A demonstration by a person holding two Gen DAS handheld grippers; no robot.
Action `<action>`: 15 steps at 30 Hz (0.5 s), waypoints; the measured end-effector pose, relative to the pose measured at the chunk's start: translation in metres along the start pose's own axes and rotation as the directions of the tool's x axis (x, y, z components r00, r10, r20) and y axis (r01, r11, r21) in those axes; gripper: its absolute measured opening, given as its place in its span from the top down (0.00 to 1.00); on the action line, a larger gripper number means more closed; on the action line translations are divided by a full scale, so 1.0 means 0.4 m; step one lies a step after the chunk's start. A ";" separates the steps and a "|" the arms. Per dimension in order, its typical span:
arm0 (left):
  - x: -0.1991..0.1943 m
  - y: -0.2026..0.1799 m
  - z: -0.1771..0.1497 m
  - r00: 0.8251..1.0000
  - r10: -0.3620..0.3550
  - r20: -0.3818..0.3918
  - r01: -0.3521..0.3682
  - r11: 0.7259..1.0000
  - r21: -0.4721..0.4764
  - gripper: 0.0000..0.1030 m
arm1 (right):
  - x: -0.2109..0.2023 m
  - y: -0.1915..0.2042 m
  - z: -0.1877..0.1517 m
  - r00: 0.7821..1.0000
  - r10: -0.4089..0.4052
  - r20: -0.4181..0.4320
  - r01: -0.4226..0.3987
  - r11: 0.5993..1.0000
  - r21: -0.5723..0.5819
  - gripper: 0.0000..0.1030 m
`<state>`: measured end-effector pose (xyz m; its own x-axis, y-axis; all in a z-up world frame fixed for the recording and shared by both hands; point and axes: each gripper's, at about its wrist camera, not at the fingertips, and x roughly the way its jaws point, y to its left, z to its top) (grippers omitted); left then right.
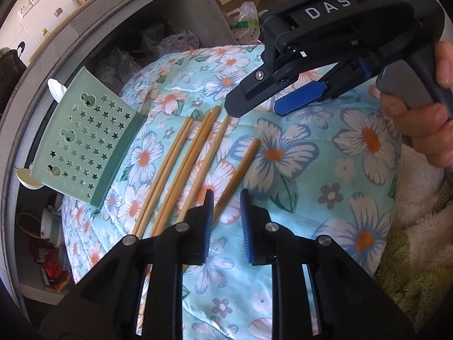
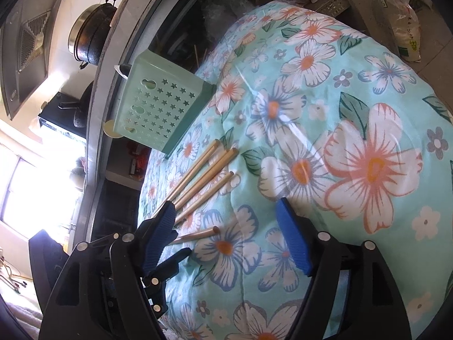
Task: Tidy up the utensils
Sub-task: 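Grasp one chopstick with the left gripper while the right gripper grasps another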
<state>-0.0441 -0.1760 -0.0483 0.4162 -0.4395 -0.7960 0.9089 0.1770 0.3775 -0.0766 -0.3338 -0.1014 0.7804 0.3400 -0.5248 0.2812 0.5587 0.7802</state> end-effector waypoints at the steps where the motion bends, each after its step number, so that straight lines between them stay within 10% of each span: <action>1: 0.004 0.003 0.003 1.000 -0.012 0.003 0.012 1.000 -0.006 0.80 | 0.001 0.001 0.001 1.000 0.002 0.001 -0.002 1.000 0.000 0.27; 15: 0.087 0.036 0.041 0.990 -0.144 -0.005 0.143 0.986 -0.083 0.80 | 0.015 0.016 0.008 0.999 0.032 -0.008 -0.032 0.999 -0.020 0.06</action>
<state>-0.0170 -0.2031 -0.0629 0.2814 -0.4556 -0.8445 0.9579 0.1852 0.2193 -0.0684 -0.3307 -0.0984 0.7843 0.3641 -0.5024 0.2444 0.5628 0.7896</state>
